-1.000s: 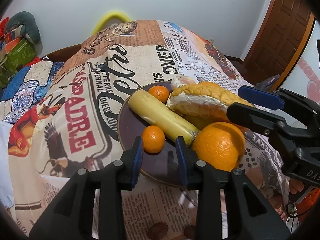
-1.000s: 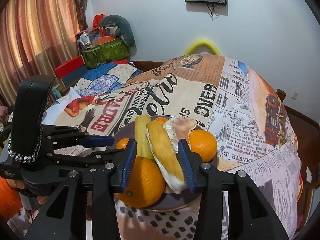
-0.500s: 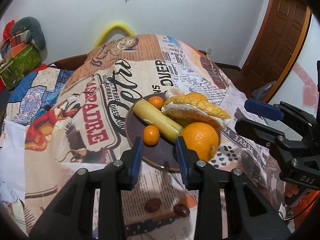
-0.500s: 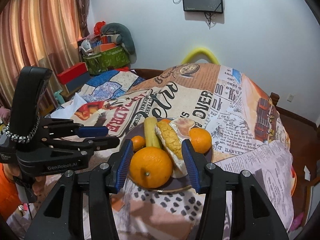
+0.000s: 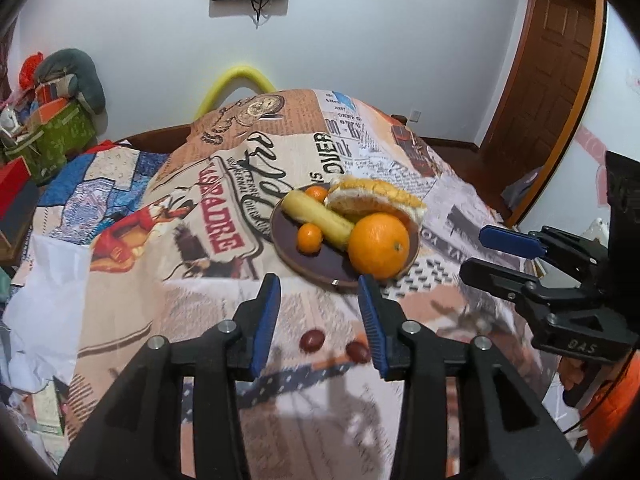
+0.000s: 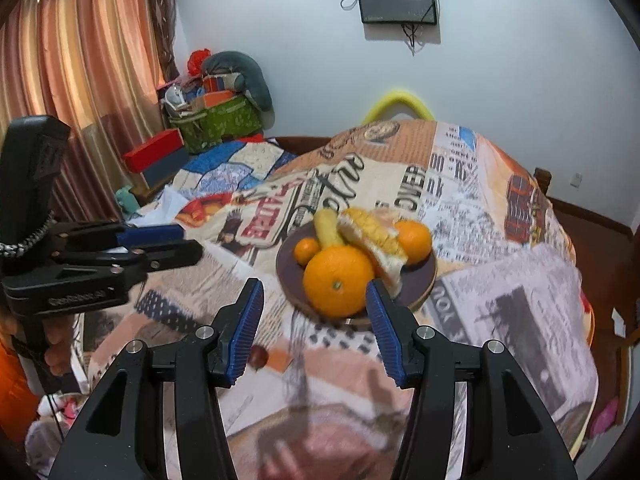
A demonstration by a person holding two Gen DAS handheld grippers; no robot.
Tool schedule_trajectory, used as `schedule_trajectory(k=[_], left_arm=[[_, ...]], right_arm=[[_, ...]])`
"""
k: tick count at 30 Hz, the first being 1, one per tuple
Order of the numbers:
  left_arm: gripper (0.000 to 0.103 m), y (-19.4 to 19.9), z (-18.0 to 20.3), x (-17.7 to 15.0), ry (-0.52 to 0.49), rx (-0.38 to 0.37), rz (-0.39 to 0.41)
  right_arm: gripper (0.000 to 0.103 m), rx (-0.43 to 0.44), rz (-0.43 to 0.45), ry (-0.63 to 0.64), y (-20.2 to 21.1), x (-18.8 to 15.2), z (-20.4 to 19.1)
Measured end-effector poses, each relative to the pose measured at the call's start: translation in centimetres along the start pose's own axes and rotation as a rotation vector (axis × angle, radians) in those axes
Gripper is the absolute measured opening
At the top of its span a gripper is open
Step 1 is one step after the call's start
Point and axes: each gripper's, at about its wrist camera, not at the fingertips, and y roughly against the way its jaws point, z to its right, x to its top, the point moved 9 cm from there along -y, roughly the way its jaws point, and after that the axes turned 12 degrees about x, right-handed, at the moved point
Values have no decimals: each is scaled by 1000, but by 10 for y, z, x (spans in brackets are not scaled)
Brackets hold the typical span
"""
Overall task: Organize fruits
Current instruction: 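Open both tools and move the right tool to a dark red date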
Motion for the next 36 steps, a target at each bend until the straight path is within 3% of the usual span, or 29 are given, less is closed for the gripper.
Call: schedule_trajectory(k=[6, 18, 26, 29, 36], left_arm=[[47, 4, -8, -30, -35, 23, -14], [47, -31, -20, -81, -16, 14, -115], [47, -45, -18, -91, -11, 3, -141], [47, -50, -14, -92, -16, -8, -151], [43, -62, 4, -84, -25, -48, -167]], right_arm=[[50, 12, -84, -3, -22, -34, -14], [49, 47, -194, -78, -77, -73, -20], [26, 104, -253, -86, -97, -75, -26], [17, 78, -262, -62, -101, -78, -27], [14, 93, -218, -85, -84, -73, -22]])
